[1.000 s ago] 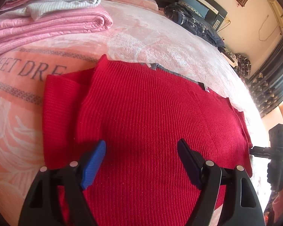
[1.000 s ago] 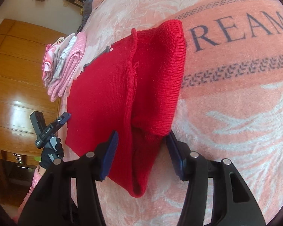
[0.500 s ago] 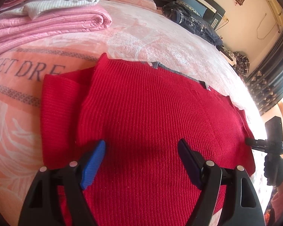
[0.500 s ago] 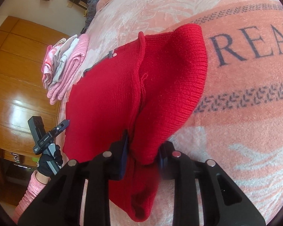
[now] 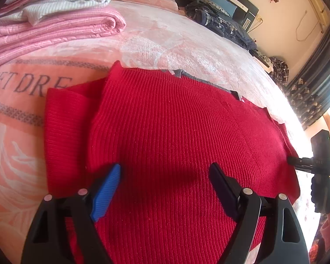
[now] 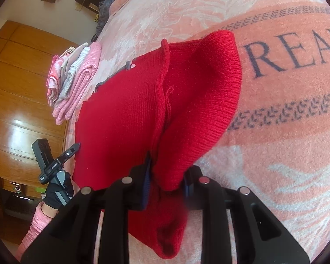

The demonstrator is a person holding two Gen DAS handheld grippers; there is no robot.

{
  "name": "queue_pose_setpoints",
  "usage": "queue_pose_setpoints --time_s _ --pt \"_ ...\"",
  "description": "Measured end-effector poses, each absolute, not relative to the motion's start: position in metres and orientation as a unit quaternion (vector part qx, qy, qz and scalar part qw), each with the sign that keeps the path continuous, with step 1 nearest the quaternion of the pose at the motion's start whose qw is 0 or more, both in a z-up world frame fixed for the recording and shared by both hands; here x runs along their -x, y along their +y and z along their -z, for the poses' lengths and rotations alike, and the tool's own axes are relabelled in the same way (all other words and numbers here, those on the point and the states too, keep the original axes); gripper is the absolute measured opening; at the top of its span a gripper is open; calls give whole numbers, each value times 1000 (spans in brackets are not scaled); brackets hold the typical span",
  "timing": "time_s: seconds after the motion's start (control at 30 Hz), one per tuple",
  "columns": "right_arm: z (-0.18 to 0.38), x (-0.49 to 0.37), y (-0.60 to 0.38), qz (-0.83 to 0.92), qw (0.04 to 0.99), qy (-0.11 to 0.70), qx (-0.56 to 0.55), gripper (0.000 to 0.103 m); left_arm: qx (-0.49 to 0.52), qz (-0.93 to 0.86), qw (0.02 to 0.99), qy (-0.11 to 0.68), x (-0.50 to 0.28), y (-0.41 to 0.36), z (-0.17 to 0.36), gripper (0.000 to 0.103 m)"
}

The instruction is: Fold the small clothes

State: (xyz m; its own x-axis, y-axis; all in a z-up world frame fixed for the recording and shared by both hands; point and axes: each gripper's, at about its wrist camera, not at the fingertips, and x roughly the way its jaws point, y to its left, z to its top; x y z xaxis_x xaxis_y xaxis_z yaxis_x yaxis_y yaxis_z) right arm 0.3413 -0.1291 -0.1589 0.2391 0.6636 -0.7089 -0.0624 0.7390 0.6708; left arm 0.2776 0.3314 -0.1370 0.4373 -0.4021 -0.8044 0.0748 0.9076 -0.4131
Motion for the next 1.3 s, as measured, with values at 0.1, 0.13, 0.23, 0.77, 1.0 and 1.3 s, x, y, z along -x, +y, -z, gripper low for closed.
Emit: queue_pose_setpoints --time_s 0.1,0.13,0.23,0.77,1.0,1.3 --pt "133 -342 -115 -261 749 551 -258 20 181 162 824 512 -278 338 134 82" --pt "123 -344 -108 -266 751 547 -257 20 195 171 819 513 -278 342 133 82" --pt "95 -353 -73 -276 756 545 -234 20 247 198 802 506 -278 353 130 82" --pt "91 -363 176 -334 724 602 -28 20 351 255 765 477 -281 389 140 82" --pt "82 -339 168 -363 731 577 -19 44 357 251 760 482 -287 393 147 82" --pt "59 -294 118 -330 753 569 11 64 371 266 755 471 -292 386 132 82"
